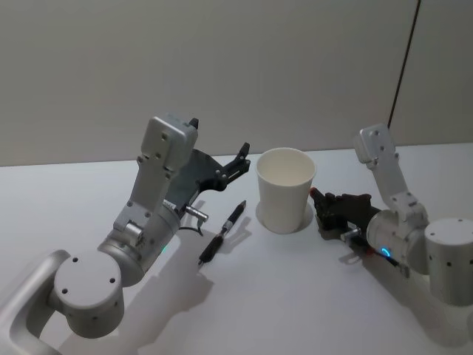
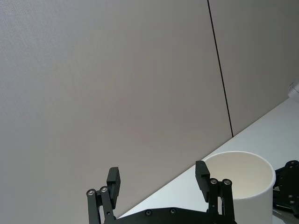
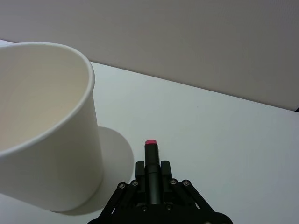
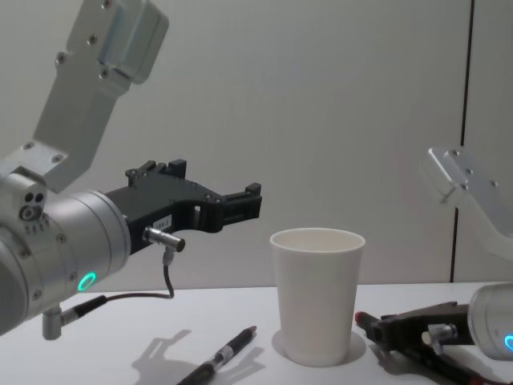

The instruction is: Place the pen into the pen holder.

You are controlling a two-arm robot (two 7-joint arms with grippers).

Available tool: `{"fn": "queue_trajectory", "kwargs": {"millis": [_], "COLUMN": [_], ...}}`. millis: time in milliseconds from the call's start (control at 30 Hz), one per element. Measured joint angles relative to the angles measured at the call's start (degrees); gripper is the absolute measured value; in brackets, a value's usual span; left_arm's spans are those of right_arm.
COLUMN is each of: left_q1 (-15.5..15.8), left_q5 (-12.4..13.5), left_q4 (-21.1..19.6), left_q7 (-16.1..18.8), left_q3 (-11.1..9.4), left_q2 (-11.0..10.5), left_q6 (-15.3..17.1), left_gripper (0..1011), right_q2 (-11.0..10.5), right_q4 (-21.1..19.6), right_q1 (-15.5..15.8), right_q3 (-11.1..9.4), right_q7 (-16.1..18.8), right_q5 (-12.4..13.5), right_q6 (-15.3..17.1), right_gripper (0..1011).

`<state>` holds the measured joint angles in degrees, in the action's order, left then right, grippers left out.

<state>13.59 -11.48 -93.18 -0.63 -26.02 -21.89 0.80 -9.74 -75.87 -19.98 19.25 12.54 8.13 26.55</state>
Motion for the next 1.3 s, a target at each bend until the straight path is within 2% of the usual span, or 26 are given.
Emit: {"fn": "queue_trajectory", "kwargs": {"millis": [367, 800, 967, 1300], "left_q1": [0.0, 0.0, 0.0, 0.0], "left_q5": [0.0, 0.0, 0.0, 0.0], "left_q4": [0.0, 0.0, 0.0, 0.0], "left_q7": [0.0, 0.0, 0.0, 0.0], "left_q3": [0.0, 0.0, 0.0, 0.0], "left_q2": [0.0, 0.0, 0.0, 0.0], "left_q6": [0.0, 0.0, 0.0, 0.0], "left_gripper": [1001, 1001, 1001, 1001], "right_q2": [-0.2, -1.8, -2.5, -3.0], "right_q4": [0.1, -2.8, -4.9, -8.0], "right_q1": [-0.2, -1.4, -1.9, -2.4], "right_q3": [-0.2, -1.8, -2.5, -3.1], "right_q7": [0.3, 1.3, 1.2, 0.3], "right_q5": [-0.5, -3.7, -5.4, -7.2], "right_q6": [0.0, -1.1, -2.5, -6.0], "right_gripper": [185, 185, 185, 185]}}
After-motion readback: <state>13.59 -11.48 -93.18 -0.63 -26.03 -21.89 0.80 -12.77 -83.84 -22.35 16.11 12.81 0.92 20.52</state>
